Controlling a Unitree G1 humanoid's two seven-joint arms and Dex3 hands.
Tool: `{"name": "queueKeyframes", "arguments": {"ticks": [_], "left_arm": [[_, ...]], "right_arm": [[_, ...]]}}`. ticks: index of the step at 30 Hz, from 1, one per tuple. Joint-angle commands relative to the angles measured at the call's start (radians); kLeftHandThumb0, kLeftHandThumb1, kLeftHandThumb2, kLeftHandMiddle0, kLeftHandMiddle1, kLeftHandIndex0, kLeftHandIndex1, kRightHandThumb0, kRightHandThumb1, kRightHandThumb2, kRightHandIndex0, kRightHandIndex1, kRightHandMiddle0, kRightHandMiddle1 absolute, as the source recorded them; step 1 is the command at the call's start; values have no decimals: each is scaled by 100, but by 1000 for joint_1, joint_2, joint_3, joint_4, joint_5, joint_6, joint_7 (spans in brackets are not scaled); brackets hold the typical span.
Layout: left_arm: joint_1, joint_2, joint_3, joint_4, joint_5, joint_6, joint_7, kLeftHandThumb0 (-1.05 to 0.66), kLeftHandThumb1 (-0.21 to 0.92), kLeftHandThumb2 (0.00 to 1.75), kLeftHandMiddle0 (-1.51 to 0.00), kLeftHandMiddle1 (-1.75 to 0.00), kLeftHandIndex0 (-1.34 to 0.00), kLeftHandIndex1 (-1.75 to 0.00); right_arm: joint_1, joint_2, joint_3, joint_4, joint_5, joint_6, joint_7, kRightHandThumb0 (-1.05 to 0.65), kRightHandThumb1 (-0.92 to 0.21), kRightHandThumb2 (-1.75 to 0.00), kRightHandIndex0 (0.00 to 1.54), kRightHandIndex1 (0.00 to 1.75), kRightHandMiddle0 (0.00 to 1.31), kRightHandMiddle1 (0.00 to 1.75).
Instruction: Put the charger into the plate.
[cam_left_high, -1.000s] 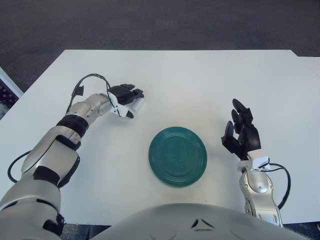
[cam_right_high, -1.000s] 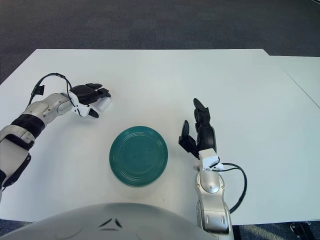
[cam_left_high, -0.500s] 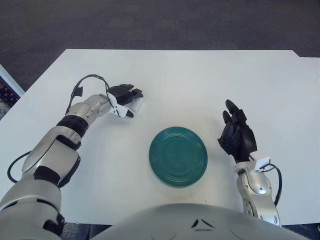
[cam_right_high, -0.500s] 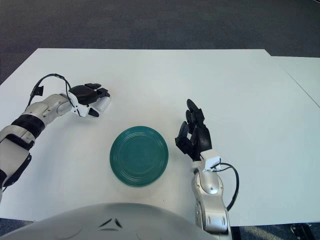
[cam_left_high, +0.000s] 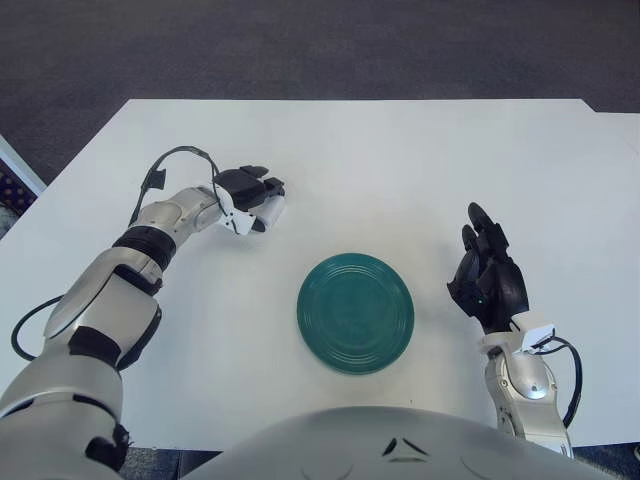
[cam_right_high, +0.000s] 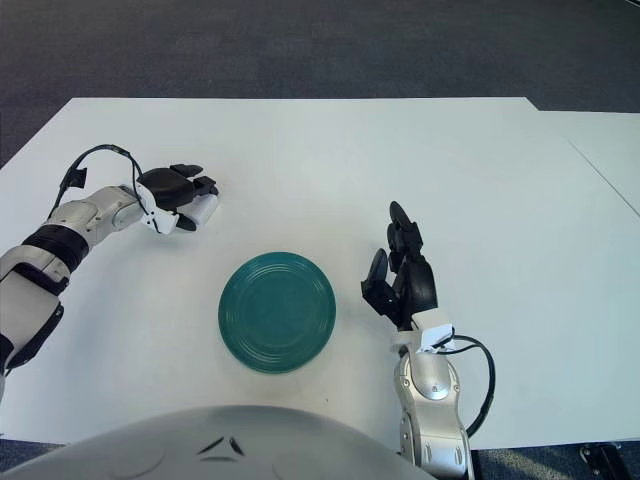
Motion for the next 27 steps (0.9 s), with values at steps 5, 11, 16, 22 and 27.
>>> {"name": "queueKeyframes", "arguments": {"ticks": [5,11,16,22,27], "left_arm": [[-84,-36,-96,166,111,22,174,-48,92,21,-45,-5,-43,-134],[-103,-95,-168,292,176,95,295,-39,85,34,-55,-6,-53,-141],[-119,-98,-194,303,177,75,337,-39,79,46,-60,-6,-51,-147],[-126,-109,-221,321,182,63,370,-39,71,67,-67,-9,-45,-159],[-134,-114,-230,331,174,56,382,-39,67,78,-54,-79,-42,-165]], "right_arm": [[15,-10,-17,-4,32,-32,21,-93,-92,-109,1,0,1,5],[39,-12,-32,-4,53,-47,37,-95,-92,-110,1,0,0,3],[52,-16,-44,-2,50,-69,39,-97,-92,-110,0,0,0,0],[50,-25,-88,53,102,-139,62,-101,-92,-105,0,0,0,0],[59,-48,-128,109,138,-212,97,-104,-92,-99,0,0,0,0]]}}
